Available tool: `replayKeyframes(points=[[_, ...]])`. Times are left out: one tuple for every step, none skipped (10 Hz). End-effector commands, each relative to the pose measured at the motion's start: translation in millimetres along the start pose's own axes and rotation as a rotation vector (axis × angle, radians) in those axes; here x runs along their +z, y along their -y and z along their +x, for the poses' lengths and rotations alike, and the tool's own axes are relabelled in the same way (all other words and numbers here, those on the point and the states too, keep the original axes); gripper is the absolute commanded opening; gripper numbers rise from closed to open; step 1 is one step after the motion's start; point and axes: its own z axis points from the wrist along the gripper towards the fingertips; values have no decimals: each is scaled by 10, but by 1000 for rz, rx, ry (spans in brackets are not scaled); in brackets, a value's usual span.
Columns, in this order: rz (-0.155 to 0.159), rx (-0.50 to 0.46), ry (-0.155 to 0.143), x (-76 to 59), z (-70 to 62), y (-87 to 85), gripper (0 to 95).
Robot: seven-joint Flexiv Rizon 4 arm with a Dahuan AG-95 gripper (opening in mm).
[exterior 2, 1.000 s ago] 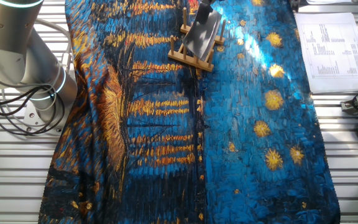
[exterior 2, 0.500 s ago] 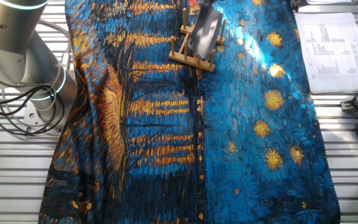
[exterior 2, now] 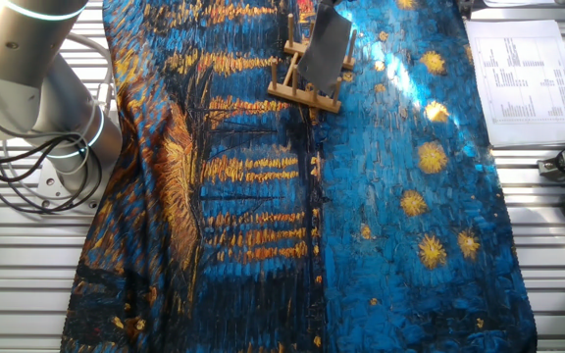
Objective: Put the knife on the knife rack
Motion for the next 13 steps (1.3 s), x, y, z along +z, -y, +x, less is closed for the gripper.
replayKeyframes(points=[[-1, 2, 4, 0, 0, -2, 0], [-2, 3, 5, 0, 1, -2, 0], [-2, 6, 5, 0, 1, -2, 0], [-4, 14, 13, 0, 5, -3, 0], [-7, 22, 20, -2, 12, -3, 0], [-8, 27, 21, -3, 18, -4, 0], [-12, 38, 26, -5, 29, -5, 0], [-13, 41, 28, -5, 30, -5, 0], [-21, 68, 43, -9, 59, -7, 0], [-25, 72, 46, -13, 92, -10, 0], [-29, 75, 48, -17, 113, -13, 0], [-29, 75, 48, -17, 113, -13, 0], [-35, 95, 54, -11, 120, -9, 0]])
